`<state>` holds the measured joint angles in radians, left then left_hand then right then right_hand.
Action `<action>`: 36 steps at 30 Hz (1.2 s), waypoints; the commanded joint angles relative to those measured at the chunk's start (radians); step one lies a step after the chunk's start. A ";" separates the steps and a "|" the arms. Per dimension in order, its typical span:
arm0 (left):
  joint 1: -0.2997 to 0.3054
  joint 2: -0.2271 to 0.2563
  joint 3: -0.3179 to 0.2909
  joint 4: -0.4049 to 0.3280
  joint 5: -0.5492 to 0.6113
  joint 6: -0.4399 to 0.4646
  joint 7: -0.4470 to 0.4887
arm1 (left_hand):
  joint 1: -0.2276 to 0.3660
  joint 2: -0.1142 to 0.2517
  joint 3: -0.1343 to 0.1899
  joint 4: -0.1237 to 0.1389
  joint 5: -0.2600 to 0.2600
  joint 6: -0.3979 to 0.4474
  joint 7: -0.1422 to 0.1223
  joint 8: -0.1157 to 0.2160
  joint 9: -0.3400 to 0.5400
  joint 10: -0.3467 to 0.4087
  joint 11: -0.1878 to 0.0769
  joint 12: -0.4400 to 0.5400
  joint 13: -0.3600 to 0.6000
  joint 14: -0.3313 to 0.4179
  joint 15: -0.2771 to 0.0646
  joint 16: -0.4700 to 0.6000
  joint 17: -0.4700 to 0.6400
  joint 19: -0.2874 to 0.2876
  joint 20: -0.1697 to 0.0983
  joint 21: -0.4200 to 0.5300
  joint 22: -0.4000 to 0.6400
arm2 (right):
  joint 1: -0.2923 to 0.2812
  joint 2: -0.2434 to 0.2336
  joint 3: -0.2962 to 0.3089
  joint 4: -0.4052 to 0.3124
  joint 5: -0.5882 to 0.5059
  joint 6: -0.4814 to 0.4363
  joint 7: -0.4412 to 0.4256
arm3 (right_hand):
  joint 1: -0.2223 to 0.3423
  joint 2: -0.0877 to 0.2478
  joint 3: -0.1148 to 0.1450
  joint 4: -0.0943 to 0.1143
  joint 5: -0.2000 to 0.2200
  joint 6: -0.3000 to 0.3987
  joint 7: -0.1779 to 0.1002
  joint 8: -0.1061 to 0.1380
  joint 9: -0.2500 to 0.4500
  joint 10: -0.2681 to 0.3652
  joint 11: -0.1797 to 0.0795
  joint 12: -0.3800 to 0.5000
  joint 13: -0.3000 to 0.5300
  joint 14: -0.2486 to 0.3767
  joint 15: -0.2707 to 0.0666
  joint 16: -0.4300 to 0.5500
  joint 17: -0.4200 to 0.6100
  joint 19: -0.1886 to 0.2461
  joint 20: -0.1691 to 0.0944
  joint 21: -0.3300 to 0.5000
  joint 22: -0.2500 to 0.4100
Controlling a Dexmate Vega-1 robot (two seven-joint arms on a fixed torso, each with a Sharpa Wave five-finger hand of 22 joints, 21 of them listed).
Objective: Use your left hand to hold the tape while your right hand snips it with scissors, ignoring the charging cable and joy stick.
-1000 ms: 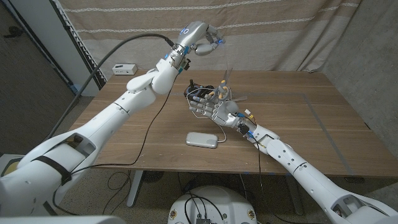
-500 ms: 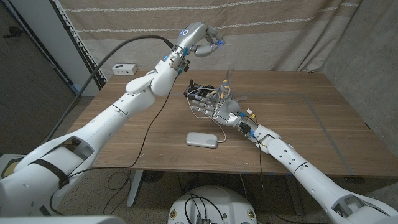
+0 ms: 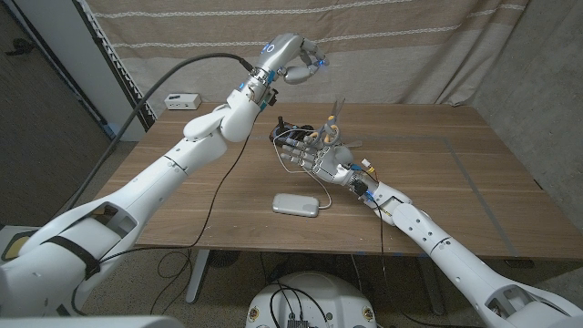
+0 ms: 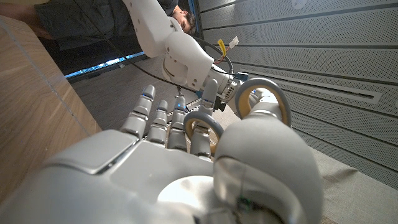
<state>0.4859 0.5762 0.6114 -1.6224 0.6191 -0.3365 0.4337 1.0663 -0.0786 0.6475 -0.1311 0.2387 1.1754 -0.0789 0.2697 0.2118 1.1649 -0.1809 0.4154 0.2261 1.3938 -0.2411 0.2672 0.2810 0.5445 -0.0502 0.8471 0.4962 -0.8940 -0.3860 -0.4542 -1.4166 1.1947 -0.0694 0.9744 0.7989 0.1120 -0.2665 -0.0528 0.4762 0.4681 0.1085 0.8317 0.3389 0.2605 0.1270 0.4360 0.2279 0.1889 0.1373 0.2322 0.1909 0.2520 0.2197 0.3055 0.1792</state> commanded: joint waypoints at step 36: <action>0.016 0.005 -0.008 -0.009 -0.009 -0.006 0.008 | -0.003 0.006 -0.004 -0.001 -0.007 0.006 0.000 -0.001 0.001 0.045 -0.025 0.008 0.198 0.006 0.005 0.009 0.003 -0.013 -0.123 0.021 -0.003 | 0.041 0.037 -0.023 0.046 -0.006 -0.015 0.057 | -0.017 -0.001 -0.013 0.002 0.000 -0.012 0.014 -0.030 -0.014 0.008 -0.011 -0.004 -0.001 0.003 0.000 -0.007 0.002 0.010 -0.002 -0.025 0.002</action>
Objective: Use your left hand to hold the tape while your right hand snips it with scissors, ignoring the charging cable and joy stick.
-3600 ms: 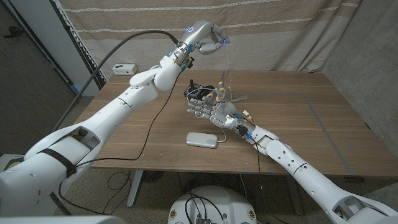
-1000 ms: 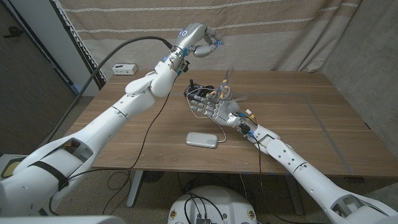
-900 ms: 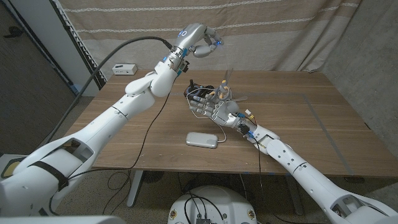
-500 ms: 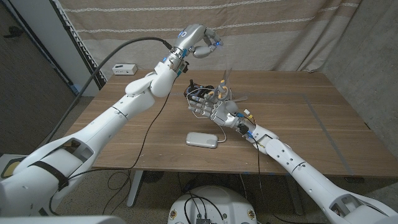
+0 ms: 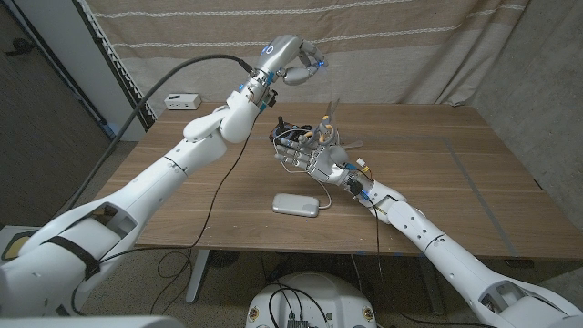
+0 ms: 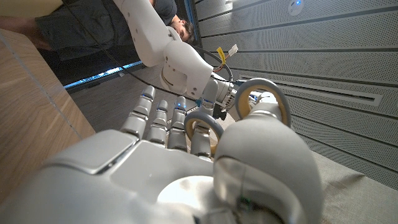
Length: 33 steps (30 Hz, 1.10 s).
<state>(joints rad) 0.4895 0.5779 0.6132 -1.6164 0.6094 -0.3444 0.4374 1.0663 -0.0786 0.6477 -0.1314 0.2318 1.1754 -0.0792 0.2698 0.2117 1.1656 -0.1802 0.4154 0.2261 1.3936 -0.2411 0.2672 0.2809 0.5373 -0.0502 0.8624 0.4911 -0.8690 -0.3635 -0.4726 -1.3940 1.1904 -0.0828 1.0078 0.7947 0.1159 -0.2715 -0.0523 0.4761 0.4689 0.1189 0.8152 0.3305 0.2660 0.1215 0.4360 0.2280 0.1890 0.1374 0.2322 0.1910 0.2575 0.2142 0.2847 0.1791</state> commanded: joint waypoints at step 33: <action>0.054 0.023 -0.041 -0.055 -0.005 -0.008 0.014 | -0.005 0.006 -0.005 -0.001 -0.003 0.006 0.000 -0.003 0.003 0.045 -0.026 0.006 0.197 0.007 0.005 0.013 0.004 -0.012 -0.122 0.019 -0.002 | 0.028 0.021 0.002 0.036 -0.020 0.013 0.010 | -0.018 -0.007 -0.011 0.003 0.001 0.001 -0.007 -0.032 -0.030 0.006 -0.008 -0.007 -0.002 0.003 -0.001 -0.009 0.001 0.001 0.003 -0.020 0.003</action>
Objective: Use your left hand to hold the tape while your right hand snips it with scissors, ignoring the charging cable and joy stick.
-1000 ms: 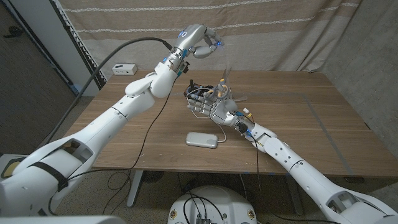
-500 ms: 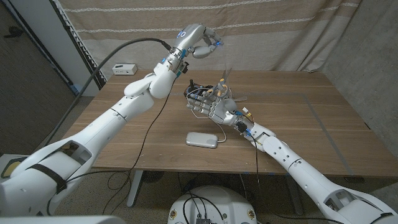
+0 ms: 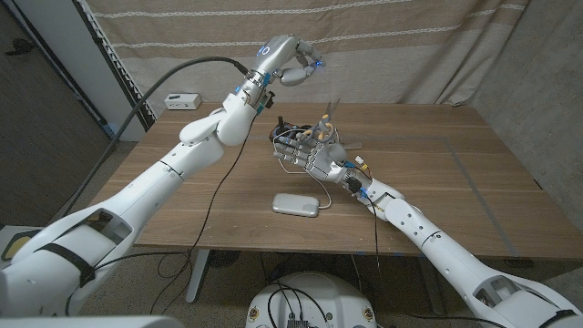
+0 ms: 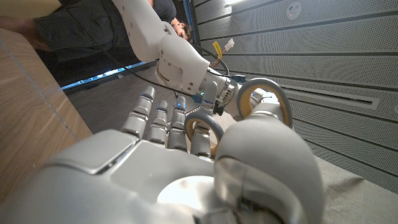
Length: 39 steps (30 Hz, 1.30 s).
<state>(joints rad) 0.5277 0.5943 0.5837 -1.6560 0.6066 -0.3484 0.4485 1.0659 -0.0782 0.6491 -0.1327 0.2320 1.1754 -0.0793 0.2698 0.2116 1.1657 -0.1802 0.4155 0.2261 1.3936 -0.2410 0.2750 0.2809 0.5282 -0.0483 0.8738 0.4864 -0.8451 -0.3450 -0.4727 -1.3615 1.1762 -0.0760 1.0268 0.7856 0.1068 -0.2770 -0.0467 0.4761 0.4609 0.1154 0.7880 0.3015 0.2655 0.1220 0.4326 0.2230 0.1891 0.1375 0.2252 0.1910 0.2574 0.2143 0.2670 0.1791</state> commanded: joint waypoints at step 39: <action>-0.005 -0.012 0.004 0.018 0.000 -0.003 0.002 | -0.006 0.005 -0.006 0.001 -0.004 0.006 0.001 -0.004 0.003 0.047 -0.026 0.006 0.198 0.006 0.005 0.008 0.003 -0.008 -0.123 0.019 -0.002 | 0.003 -0.007 0.006 0.002 -0.004 -0.007 -0.021 | 0.038 0.038 0.024 -0.023 0.015 0.089 -0.013 -0.012 -0.037 0.029 -0.024 0.000 0.005 0.019 -0.013 0.000 0.001 0.012 0.002 -0.022 0.004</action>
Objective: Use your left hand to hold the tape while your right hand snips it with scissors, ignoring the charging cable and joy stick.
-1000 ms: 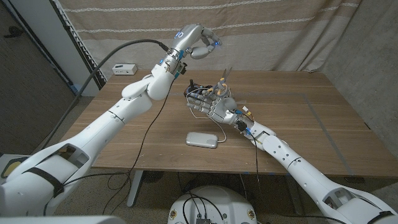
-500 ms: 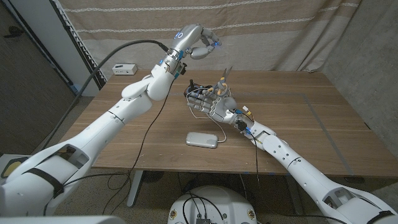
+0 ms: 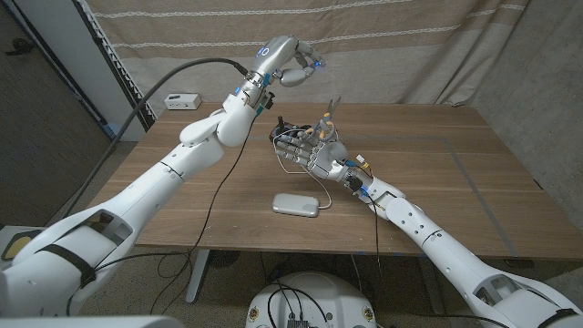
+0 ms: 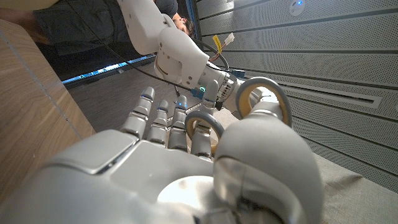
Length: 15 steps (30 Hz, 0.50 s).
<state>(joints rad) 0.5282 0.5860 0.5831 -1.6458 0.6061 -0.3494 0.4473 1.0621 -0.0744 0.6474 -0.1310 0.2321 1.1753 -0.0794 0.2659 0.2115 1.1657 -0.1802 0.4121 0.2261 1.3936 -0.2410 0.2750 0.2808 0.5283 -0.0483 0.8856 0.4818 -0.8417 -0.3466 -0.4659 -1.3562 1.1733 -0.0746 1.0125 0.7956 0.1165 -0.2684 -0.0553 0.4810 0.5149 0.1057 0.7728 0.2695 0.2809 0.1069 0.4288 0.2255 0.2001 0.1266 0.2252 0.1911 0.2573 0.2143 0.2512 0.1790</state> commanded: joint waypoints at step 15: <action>-0.004 0.000 0.003 0.007 -0.003 -0.002 0.003 | -0.003 0.001 -0.005 -0.001 -0.004 0.007 0.001 -0.001 0.004 0.047 -0.026 0.008 0.197 0.005 0.005 0.009 0.003 -0.011 -0.123 0.012 0.001 | 0.003 -0.008 -0.008 -0.003 -0.002 -0.027 -0.019 | 0.161 0.101 0.149 -0.042 0.018 0.050 -0.005 -0.027 -0.031 0.037 -0.031 0.005 0.001 0.015 -0.022 0.005 0.008 0.033 0.002 -0.018 0.007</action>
<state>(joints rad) 0.5244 0.5847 0.5860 -1.6397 0.6061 -0.3506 0.4488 1.0622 -0.0745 0.6475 -0.1311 0.2322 1.1753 -0.0794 0.2659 0.2115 1.1657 -0.1802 0.4137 0.2261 1.3936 -0.2410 0.2750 0.2808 0.5210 -0.0448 0.8914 0.4819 -0.8415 -0.3508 -0.4688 -1.3568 1.1735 -0.0880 1.0033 0.9236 0.2072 -0.1577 -0.0997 0.4994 0.5541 0.0980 0.7531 0.2413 0.3051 0.0826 0.4288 0.2229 0.2093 0.1173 0.2252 0.1933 0.2795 0.2141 0.2397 0.1835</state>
